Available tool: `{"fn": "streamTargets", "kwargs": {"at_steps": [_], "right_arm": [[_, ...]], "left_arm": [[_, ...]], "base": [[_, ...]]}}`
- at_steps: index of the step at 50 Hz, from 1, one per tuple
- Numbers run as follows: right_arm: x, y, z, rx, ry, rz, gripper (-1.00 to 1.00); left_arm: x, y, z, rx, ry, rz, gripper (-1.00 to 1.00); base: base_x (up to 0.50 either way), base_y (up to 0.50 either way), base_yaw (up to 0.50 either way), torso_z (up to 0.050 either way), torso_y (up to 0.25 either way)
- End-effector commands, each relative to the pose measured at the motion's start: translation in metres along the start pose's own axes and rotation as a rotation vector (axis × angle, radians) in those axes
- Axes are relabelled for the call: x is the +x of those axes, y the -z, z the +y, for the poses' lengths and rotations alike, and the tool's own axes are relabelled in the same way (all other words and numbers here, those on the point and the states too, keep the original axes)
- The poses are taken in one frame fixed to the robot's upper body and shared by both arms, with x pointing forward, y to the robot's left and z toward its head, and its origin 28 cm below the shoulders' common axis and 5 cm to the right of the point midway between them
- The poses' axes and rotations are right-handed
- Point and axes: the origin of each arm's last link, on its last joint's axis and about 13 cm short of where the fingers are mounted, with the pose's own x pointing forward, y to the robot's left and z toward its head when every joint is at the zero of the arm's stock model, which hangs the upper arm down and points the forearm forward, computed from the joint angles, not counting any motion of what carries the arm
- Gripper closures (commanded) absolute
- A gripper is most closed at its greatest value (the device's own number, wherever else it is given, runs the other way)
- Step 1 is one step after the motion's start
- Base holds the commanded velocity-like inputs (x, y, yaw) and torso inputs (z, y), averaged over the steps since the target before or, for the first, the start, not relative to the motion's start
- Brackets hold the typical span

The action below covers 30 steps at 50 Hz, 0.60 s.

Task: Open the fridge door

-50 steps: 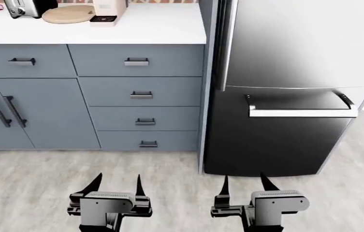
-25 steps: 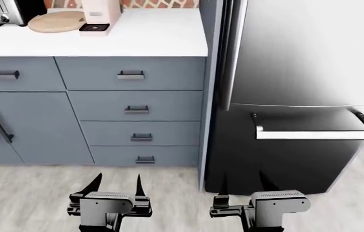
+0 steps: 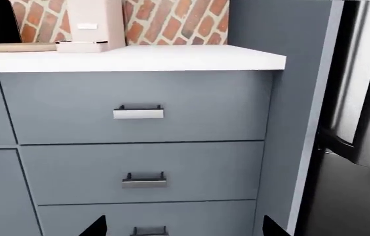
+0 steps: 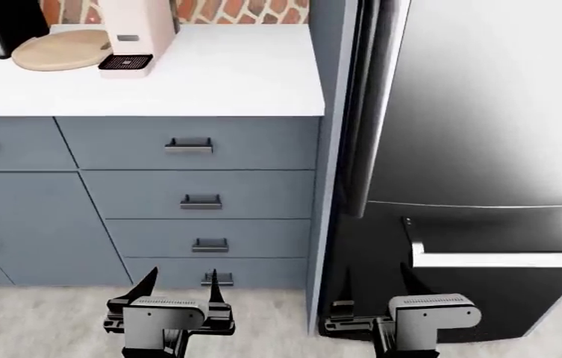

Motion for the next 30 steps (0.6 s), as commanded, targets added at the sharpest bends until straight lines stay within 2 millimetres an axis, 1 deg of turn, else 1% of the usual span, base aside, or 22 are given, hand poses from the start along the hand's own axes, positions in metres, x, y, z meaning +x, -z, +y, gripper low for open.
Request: {"fn": "streamTargets", "kwargs": {"at_steps": [1, 9, 13, 22, 25, 30], "right_arm": [[0.000, 0.000, 0.000, 0.003, 0.000, 0.000, -1.00], [0.000, 0.000, 0.000, 0.010, 0.004, 0.004, -1.00], [0.001, 0.000, -0.001, 0.027, 0.008, 0.027, -1.00], [-0.001, -0.007, 0.002, -0.018, -0.014, 0.028, -1.00], [-0.003, -0.016, 0.001, -0.008, -0.005, 0.016, -1.00], [-0.009, -0.042, 0.000, -0.008, 0.005, -0.018, -1.00]], "left_arm": [[0.000, 0.000, 0.000, -0.001, 0.001, -0.001, -1.00], [0.000, 0.000, 0.000, -0.001, 0.002, 0.000, -1.00], [0.000, 0.001, 0.000, -0.002, 0.003, 0.001, -1.00], [0.000, 0.000, 0.000, -0.002, 0.003, -0.001, -1.00], [0.000, -0.001, 0.000, -0.003, 0.004, -0.002, -1.00], [-0.001, -0.002, 0.000, -0.003, 0.005, -0.004, -1.00]], "base": [[0.50, -0.02, 0.00, 0.000, 0.000], [0.47, -0.01, 0.00, 0.000, 0.002], [0.00, 0.00, 0.00, 0.000, 0.000], [0.00, 0.00, 0.00, 0.000, 0.000], [0.00, 0.00, 0.00, 0.000, 0.000], [0.00, 0.00, 0.00, 0.000, 0.000]]}}
